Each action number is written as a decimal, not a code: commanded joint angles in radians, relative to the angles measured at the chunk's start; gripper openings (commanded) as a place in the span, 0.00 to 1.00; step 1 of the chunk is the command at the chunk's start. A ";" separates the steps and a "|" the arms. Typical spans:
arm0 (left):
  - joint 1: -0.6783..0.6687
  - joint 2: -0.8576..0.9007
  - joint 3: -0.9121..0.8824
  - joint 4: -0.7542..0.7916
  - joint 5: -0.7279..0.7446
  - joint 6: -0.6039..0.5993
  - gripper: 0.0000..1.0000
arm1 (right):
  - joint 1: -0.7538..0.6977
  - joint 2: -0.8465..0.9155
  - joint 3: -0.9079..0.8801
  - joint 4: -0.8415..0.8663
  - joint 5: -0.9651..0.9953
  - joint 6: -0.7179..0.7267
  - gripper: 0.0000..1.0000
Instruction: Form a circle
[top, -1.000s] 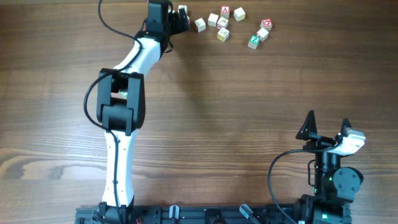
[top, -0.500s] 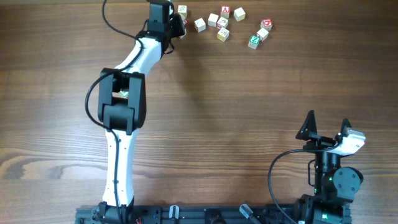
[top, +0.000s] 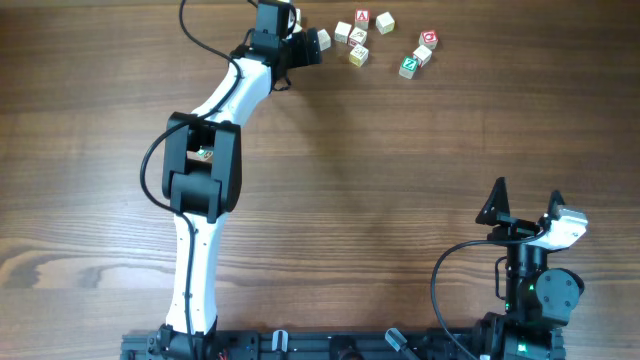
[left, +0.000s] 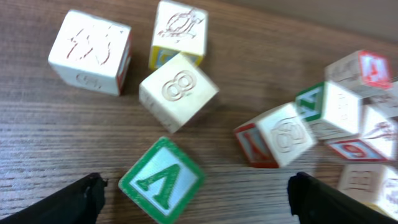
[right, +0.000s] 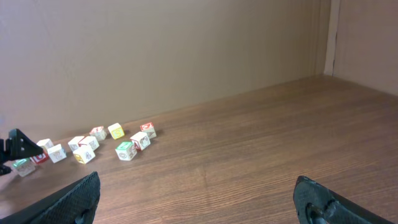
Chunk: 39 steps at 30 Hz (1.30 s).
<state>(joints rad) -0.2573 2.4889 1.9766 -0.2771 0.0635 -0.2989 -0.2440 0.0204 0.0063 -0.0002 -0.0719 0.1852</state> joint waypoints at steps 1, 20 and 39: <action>0.015 0.038 -0.009 0.011 -0.089 0.004 0.89 | -0.004 -0.006 -0.001 0.003 -0.012 0.008 1.00; 0.019 -0.120 -0.006 -0.138 -0.083 0.004 0.28 | -0.004 -0.006 -0.001 0.003 -0.011 0.008 1.00; 0.031 -0.420 -0.483 -0.571 -0.171 -0.207 0.10 | -0.004 -0.006 -0.001 0.003 -0.011 0.008 1.00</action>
<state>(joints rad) -0.2382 2.0552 1.6146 -0.9390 -0.0650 -0.4553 -0.2440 0.0204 0.0063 0.0002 -0.0715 0.1852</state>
